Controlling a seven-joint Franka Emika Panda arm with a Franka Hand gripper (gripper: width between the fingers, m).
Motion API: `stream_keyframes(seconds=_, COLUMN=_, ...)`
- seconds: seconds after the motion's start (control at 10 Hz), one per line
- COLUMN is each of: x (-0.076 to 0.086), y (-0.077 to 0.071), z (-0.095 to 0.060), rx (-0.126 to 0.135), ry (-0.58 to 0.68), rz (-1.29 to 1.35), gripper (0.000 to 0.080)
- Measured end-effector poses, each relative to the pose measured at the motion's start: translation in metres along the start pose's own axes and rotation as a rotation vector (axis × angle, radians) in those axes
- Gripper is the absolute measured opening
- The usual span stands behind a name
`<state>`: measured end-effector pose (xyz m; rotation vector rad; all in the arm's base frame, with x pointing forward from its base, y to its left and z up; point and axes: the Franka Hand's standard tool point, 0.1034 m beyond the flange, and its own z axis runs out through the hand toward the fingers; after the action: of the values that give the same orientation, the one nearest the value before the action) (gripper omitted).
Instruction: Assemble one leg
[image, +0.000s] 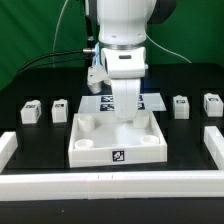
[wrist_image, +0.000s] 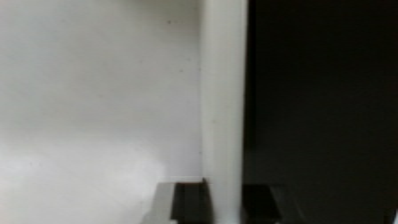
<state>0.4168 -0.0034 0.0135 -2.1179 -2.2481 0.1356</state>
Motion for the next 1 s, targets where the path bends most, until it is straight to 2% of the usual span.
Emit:
stream_keyframes(seconds=0.1, x=0.002, y=0.002, z=0.000, rx=-0.001, ry=0.000, rz=0.006, gripper=0.0067)
stream_keyframes(seconds=0.7, x=0.044, y=0.048, z=-0.005, rx=-0.037, ry=0.014, rz=-0.022, gripper=0.0067)
stream_keyframes(seconds=1.0, x=0.061, y=0.060, z=-0.007, rx=-0.051, ry=0.023, rz=0.028, gripper=0.0067)
